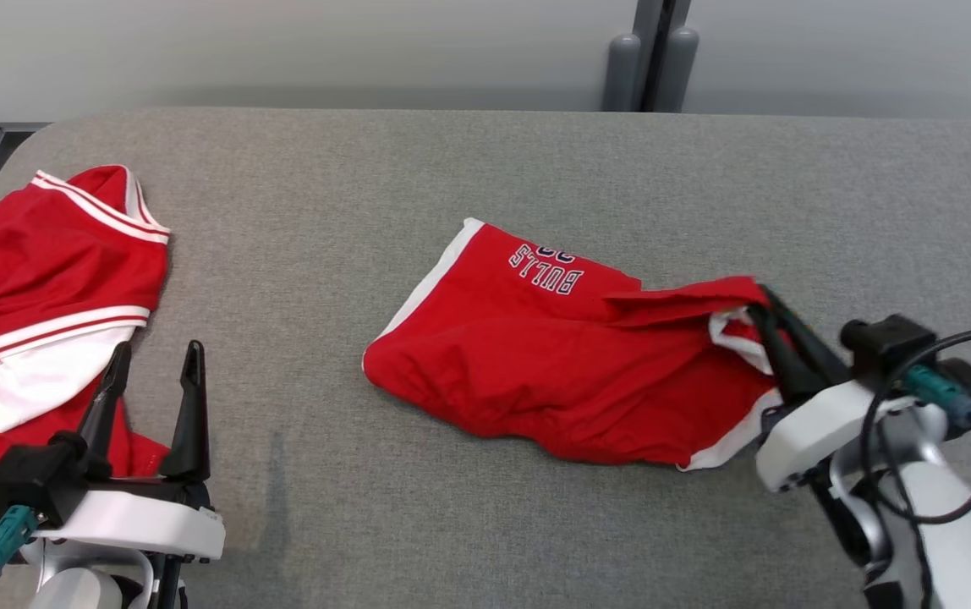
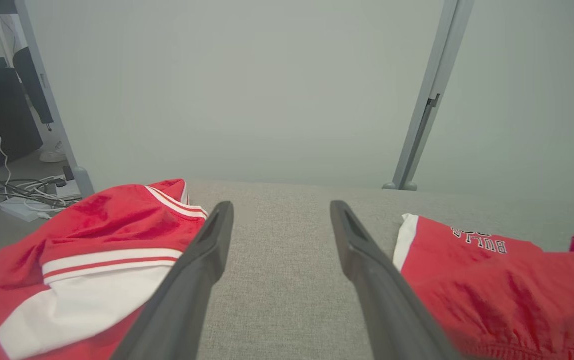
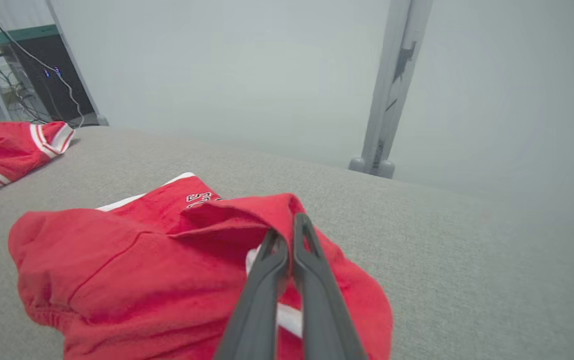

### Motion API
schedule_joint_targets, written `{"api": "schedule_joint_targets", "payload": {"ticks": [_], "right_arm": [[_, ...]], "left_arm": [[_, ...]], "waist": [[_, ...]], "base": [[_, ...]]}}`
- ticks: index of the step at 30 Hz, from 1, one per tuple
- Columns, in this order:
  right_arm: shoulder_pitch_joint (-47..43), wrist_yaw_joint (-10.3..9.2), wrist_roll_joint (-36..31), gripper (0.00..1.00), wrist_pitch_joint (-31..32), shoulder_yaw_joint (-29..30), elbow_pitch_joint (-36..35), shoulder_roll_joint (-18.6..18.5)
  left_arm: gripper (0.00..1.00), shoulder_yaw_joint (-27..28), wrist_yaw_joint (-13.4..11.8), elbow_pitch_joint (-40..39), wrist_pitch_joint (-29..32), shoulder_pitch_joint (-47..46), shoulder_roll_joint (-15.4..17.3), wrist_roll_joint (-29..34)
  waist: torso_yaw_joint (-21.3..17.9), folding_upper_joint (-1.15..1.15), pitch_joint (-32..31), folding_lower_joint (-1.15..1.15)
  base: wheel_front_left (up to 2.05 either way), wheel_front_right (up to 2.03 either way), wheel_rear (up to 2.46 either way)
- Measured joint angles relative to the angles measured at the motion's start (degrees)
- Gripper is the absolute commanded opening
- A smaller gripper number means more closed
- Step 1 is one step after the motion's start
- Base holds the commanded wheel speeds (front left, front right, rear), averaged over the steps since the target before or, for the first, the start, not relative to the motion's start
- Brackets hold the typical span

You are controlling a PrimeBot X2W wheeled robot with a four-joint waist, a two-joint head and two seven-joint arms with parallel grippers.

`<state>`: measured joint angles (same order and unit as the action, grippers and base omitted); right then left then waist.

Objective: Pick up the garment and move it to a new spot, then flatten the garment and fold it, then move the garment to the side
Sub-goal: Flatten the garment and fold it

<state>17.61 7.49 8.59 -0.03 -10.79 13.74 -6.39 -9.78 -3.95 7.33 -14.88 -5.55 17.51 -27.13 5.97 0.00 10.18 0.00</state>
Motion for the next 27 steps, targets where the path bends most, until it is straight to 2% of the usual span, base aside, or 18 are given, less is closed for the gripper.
{"api": "schedule_joint_targets", "payload": {"ticks": [5, 9, 20, 21, 22, 23, 27], "right_arm": [[1.0, 0.00, -0.2, 0.00, 0.2, 9.0, -0.8, -1.0], [2.4, 0.00, 0.3, 0.00, 0.7, 13.8, 1.8, -1.0], [12.7, 0.00, 4.4, 0.00, -3.3, 18.2, 19.1, -2.2], [13.4, 0.00, 4.8, 0.20, -4.0, 18.2, 20.6, -2.2], [14.1, 0.00, 5.2, 0.48, -4.7, 18.2, 21.9, -2.2], [14.7, 0.00, 5.2, 1.00, -5.4, 18.2, 23.0, -2.2], [15.7, 0.00, 5.5, 1.00, -8.9, 19.1, 26.3, -2.4]], "left_arm": [[1.00, 0.3, -0.1, -0.9, 0.0, -0.4, 0.4, 0.3], [1.00, 0.4, -0.1, -1.5, 0.0, -1.1, 0.6, 0.3], [1.00, -0.2, 0.9, -1.7, 0.0, -5.5, 0.0, 0.4], [1.00, -0.2, 1.1, -1.7, 0.0, -5.7, -0.1, 0.4], [1.00, -0.3, 1.3, -1.5, 0.0, -5.7, -0.2, 0.4], [1.00, -0.2, 1.4, -1.4, 0.0, -5.7, -0.2, 0.5], [1.00, -0.1, 1.4, -1.0, -0.1, -5.9, -0.4, 0.9]], "waist": [[-1.5, 0.00, 0.8, 0.00], [-1.8, 0.00, 2.2, 0.00], [-0.9, 0.00, 8.0, 0.00], [-0.8, 0.00, 8.3, 0.00], [-0.7, 0.00, 8.6, 0.00], [-0.7, 0.00, 8.7, 0.00], [-1.1, 0.00, 8.7, 0.00]], "base": [[0.00, 0.00, 0.00], [0.00, 0.00, 0.00], [0.00, 0.00, 0.00], [0.00, 0.00, 0.00], [0.00, 0.00, 0.00], [0.00, 0.00, 0.00], [0.00, 0.00, 0.00]]}}
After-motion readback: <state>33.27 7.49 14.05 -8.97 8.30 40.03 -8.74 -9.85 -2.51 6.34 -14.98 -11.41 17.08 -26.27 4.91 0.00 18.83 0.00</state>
